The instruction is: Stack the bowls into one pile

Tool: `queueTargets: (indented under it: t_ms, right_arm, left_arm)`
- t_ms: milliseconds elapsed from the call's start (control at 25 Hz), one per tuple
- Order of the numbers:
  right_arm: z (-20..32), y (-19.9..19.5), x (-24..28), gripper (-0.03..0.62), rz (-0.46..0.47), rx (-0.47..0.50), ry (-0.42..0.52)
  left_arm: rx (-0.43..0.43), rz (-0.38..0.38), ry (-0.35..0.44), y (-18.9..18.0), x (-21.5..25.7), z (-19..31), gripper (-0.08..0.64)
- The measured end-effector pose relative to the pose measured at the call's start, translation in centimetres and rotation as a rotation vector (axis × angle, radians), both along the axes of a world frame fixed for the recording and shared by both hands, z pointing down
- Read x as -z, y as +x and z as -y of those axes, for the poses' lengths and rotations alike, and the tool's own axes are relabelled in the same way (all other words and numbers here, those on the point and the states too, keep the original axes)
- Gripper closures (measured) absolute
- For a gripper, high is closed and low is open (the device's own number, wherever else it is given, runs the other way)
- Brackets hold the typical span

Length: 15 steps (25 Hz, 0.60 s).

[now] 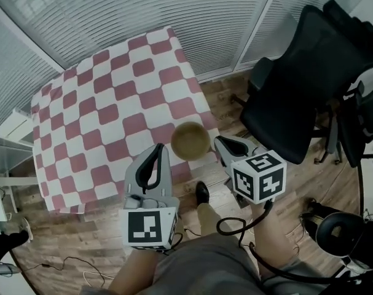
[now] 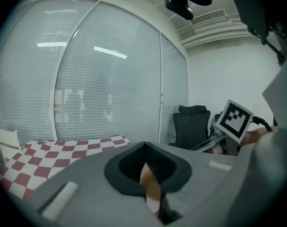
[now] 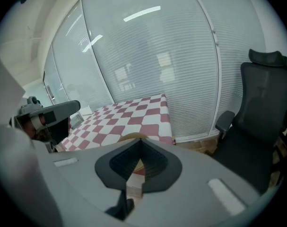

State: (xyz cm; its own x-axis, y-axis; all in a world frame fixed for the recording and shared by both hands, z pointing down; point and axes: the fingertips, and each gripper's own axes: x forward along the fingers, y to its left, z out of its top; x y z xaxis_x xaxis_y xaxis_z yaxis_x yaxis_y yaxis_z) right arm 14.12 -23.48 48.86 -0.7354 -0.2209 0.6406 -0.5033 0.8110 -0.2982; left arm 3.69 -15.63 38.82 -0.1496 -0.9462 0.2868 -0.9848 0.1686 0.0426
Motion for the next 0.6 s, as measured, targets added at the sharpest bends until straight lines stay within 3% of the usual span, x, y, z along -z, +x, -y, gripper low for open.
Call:
queueTargets:
  t_ms: [200,600]
  right_arm:
    - [-0.9,-1.3,5.8,0.565,0.122,-0.007,0.104]
    - [-4.7,-5.9,22.1,0.566,0.458,0.048,0.478]
  left_arm:
    - [-0.021,0.068,0.069,-0.1,4.0,-0.7,0.56]
    - [0.022,0.239,0.257,-3.0,15.0,-2.6,0.56]
